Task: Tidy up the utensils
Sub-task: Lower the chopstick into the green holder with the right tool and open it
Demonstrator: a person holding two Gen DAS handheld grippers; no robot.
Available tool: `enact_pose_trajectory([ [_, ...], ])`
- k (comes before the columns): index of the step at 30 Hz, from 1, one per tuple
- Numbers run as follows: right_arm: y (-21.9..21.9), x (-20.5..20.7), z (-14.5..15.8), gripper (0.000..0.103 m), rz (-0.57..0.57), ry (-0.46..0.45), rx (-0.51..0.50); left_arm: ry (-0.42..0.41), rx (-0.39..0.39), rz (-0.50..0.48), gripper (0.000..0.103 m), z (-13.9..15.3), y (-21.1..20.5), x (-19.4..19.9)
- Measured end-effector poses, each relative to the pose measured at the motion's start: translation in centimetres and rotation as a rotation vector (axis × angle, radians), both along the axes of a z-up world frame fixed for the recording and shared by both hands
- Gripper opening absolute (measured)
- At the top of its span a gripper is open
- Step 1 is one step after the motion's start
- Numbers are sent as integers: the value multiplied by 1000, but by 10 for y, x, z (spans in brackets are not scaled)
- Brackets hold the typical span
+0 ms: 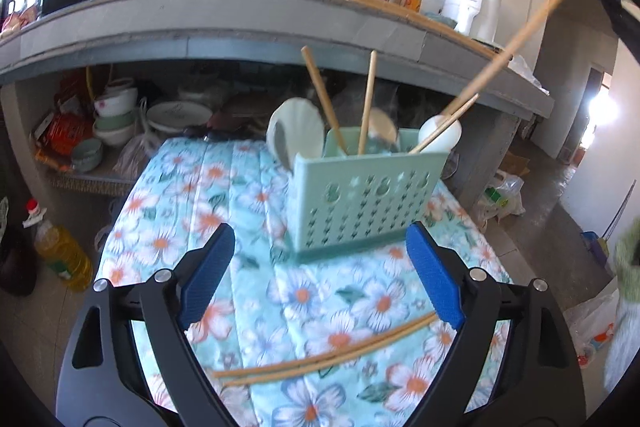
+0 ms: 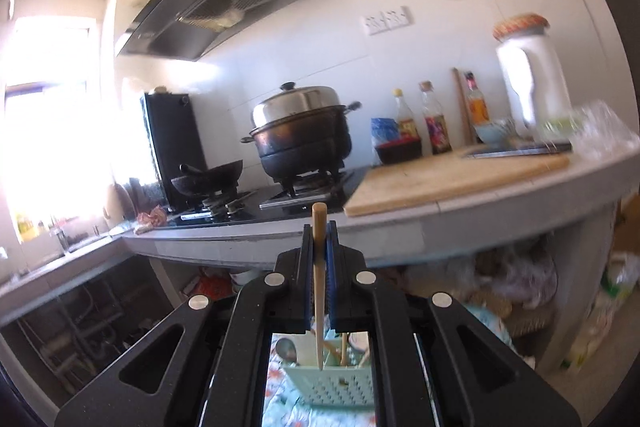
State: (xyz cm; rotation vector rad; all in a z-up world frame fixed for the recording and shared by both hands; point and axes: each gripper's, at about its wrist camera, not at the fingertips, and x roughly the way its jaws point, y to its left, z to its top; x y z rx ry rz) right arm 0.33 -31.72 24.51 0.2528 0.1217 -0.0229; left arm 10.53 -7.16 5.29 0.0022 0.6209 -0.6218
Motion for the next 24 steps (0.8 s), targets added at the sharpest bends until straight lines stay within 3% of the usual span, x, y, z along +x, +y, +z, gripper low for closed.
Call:
enact_pose_trajectory([
  [5, 27, 52, -8, 6, 5, 56, -129, 27, -1, 57, 87, -9, 19, 0],
  [9, 47, 81, -31, 6, -15, 110, -245, 45, -1, 92, 89, -14, 31, 3],
  [15, 77, 98, -74, 6, -20, 149, -440, 56, -3, 120, 91, -20, 41, 5],
  [19, 92, 96, -99, 8, 61, 204, -522, 64, 0, 127, 94, -21, 40, 6],
  [24, 77, 68, -91, 38, 94, 192, -415, 55, 14, 126, 94, -23, 37, 7],
])
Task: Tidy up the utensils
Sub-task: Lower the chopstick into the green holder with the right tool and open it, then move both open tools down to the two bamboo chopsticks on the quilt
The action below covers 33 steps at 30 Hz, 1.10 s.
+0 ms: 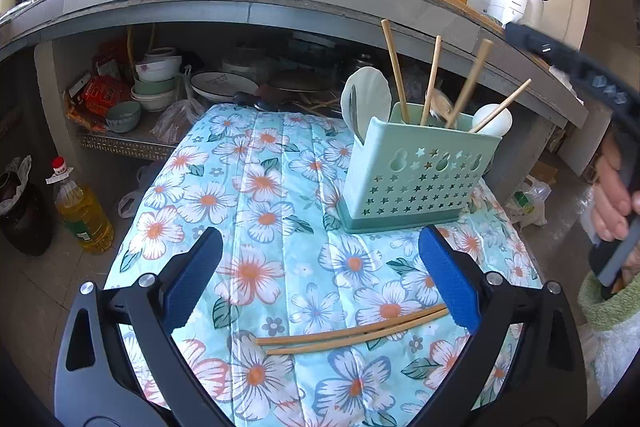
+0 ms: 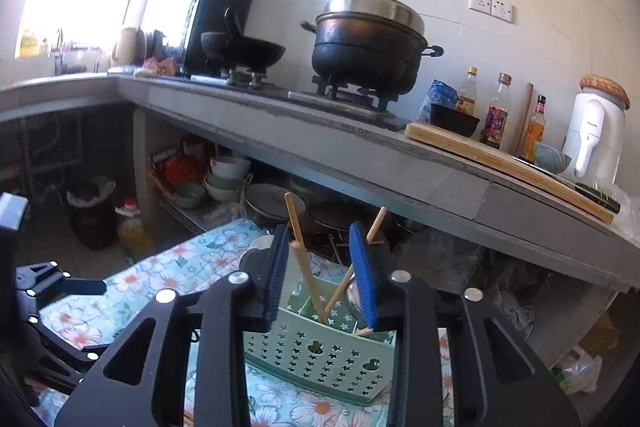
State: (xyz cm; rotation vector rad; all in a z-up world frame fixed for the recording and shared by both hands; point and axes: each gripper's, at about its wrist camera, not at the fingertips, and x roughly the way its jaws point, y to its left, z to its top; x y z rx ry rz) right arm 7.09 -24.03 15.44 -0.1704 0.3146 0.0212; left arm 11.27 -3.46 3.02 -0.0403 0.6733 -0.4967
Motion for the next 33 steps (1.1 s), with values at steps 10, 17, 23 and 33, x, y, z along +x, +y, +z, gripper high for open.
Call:
enact_pose_trajectory([
  [10, -65, -82, 21, 45, -72, -55, 302, -15, -3, -38, 94, 1, -12, -3],
  [17, -87, -100, -56, 46, -222, 210, 484, -20, 25, -98, 94, -5, -28, -12],
  [23, -92, -107, -147, 46, -339, 520, 671, -98, 231, -224, 94, -27, -68, -36],
  [33, -96, -124, -187, 46, -385, 604, 794, -242, 503, -374, 92, -72, -117, -82],
])
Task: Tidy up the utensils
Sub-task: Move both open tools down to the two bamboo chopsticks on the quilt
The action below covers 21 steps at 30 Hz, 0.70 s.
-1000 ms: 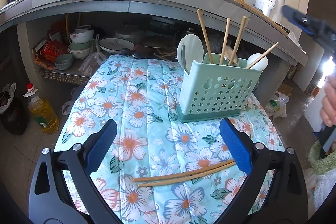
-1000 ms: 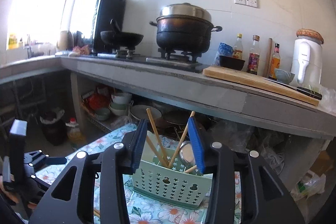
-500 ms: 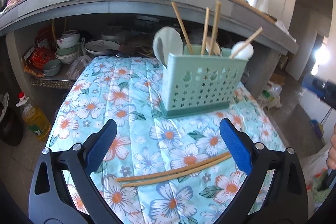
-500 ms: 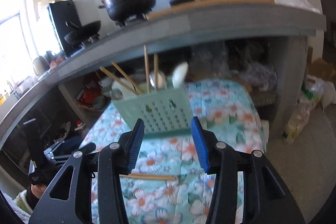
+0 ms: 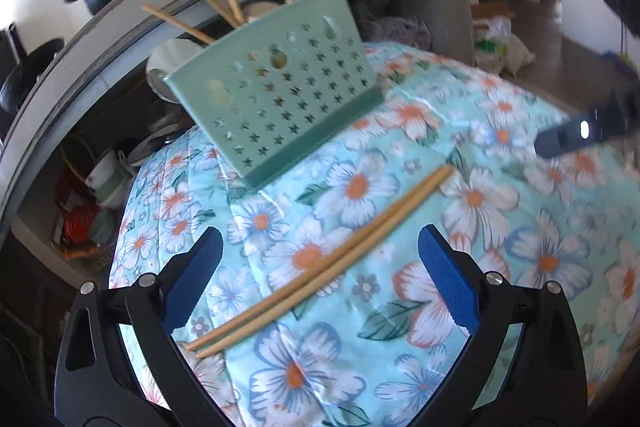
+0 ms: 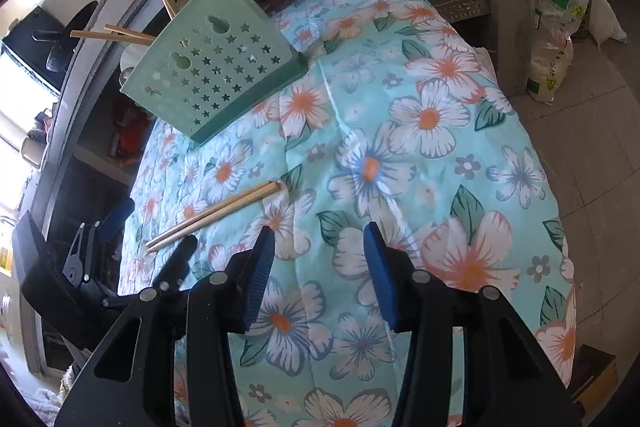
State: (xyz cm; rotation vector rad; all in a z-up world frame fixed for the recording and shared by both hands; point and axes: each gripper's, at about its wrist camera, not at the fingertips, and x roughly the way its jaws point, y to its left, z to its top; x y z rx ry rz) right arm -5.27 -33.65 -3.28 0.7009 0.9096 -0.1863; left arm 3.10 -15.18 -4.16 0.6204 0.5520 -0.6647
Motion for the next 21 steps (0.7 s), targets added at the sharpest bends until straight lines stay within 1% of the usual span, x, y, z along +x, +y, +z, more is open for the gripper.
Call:
enact_pose_trajectory([
  [2, 0, 0, 2, 46, 7, -1, -1, -24, 32, -16, 81, -6, -5, -4],
  [4, -1, 1, 4, 46, 15, 3, 1, -42, 64, -18, 67, -12, -8, -5],
  [5, -1, 3, 3, 46, 19, 4, 4, -39, 73, -17, 63, -14, -9, -4],
  [7, 0, 4, 3, 46, 27, 4, 7, -30, 86, -17, 48, -17, -10, -2],
  [8, 0, 4, 3, 46, 29, 3, 8, -26, 96, -20, 45, -19, -11, -1],
  [10, 1, 5, 2, 46, 33, 0, 13, -31, 120, -31, 34, -23, -13, 0],
  [15, -2, 5, 0, 46, 28, -1, 28, -51, 214, -88, 23, -36, -20, -5],
  [21, -3, 4, -1, 46, 25, 0, 39, -111, 281, -121, 15, -42, -27, -10],
])
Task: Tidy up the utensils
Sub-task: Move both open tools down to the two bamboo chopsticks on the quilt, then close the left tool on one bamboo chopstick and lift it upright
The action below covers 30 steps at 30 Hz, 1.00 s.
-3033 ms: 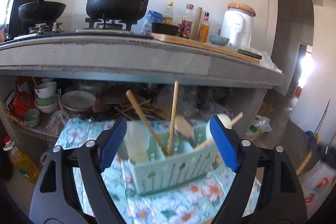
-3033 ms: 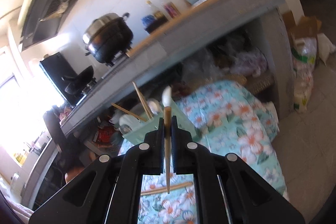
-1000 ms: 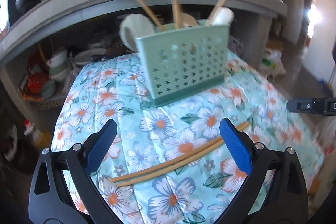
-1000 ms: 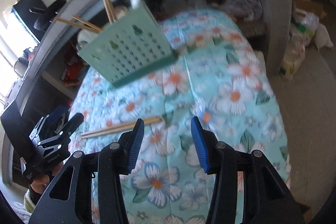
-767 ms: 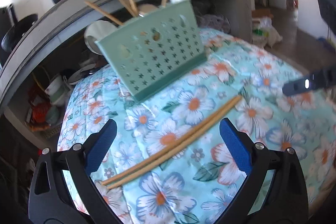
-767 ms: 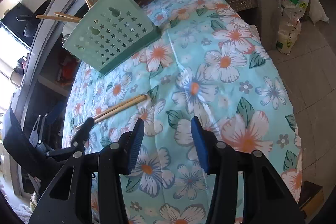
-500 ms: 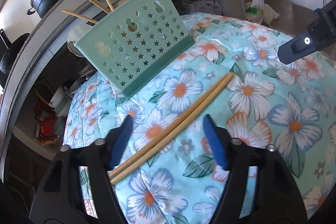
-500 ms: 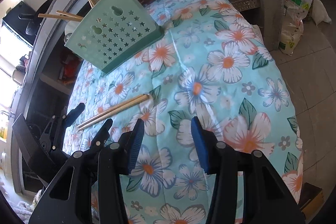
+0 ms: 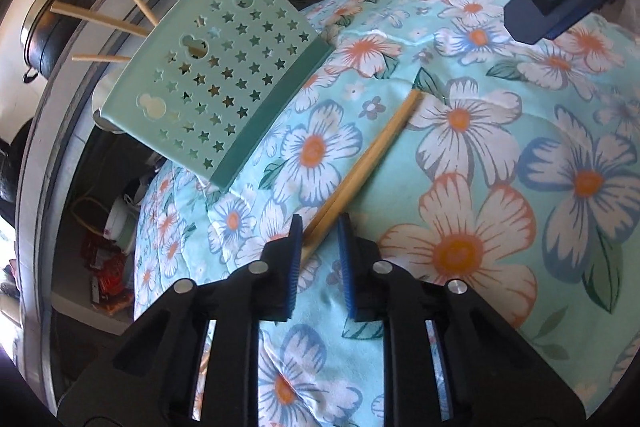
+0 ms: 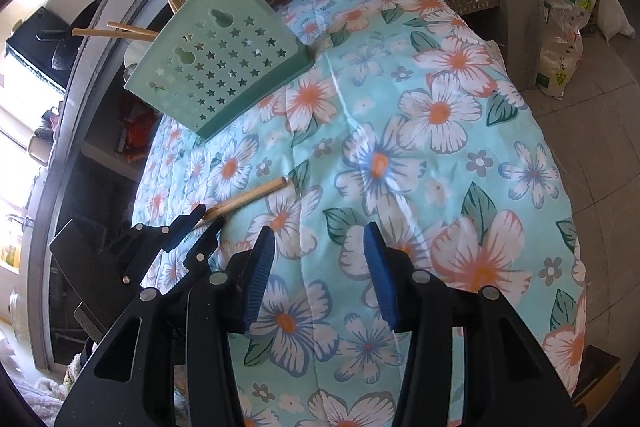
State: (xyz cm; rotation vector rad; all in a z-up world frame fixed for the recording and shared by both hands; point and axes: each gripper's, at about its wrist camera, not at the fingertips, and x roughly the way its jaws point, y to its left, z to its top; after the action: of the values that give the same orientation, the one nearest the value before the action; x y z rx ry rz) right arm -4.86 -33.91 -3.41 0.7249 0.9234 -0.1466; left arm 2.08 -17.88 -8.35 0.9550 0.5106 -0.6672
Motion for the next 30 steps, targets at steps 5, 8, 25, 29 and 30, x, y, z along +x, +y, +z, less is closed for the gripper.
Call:
enact_pose_trajectory([
  [5, 0, -1, 0, 46, -2, -2, 1, -8, 37, -19, 13, 3, 0, -7],
  [8, -1, -2, 0, 46, -7, -2, 3, 38, 39, -19, 13, 9, 6, -12],
  [25, -4, -6, -1, 46, -30, 5, 8, 390, -103, -41, 16, 33, 11, -3],
  [29, -4, -7, -2, 46, -36, 11, 11, 396, -114, -48, 16, 27, -1, 2],
  [30, -4, -8, -3, 46, -38, 12, 12, 396, -115, -49, 16, 26, -3, 3],
])
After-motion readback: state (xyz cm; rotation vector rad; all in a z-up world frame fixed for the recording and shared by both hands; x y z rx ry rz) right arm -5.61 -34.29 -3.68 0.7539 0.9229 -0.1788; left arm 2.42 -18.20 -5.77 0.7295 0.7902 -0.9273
